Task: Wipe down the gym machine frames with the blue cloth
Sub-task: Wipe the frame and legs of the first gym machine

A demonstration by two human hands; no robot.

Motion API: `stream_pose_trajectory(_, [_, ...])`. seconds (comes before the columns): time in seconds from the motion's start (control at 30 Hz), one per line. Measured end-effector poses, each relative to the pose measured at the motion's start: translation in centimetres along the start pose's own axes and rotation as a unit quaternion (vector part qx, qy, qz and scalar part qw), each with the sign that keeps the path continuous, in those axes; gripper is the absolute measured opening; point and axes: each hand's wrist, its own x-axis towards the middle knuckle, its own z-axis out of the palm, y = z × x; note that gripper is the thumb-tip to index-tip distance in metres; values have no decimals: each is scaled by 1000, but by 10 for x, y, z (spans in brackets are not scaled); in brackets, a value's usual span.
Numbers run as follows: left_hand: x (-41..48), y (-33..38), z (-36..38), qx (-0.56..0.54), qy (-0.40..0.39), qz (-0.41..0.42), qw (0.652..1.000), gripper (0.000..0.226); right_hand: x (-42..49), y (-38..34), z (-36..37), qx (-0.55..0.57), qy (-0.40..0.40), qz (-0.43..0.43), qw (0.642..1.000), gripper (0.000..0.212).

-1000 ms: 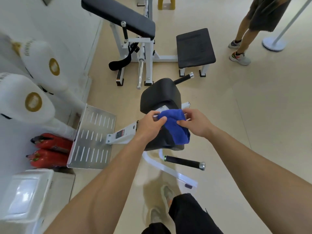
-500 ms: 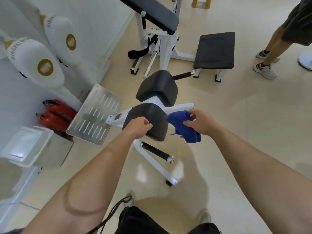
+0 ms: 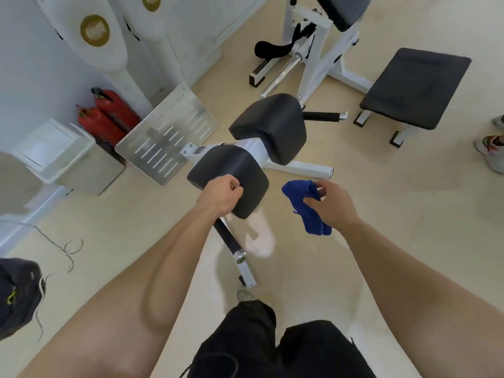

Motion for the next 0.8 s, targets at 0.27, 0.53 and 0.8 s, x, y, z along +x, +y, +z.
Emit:
stream_pose_trajectory(0.27, [88,4,25,8,41,-50,998,26,125,-4,57,38,0,-45,998,21])
stream_pose_trajectory(0.53, [178,-4,48,23,184,-54,981,19,231,-15,147,-13,53,-246,968,22])
stream_pose_trajectory(0.8, [181,-38,67,-10,269,-66,961,17,247,64,193,-45,48,-290,955,27])
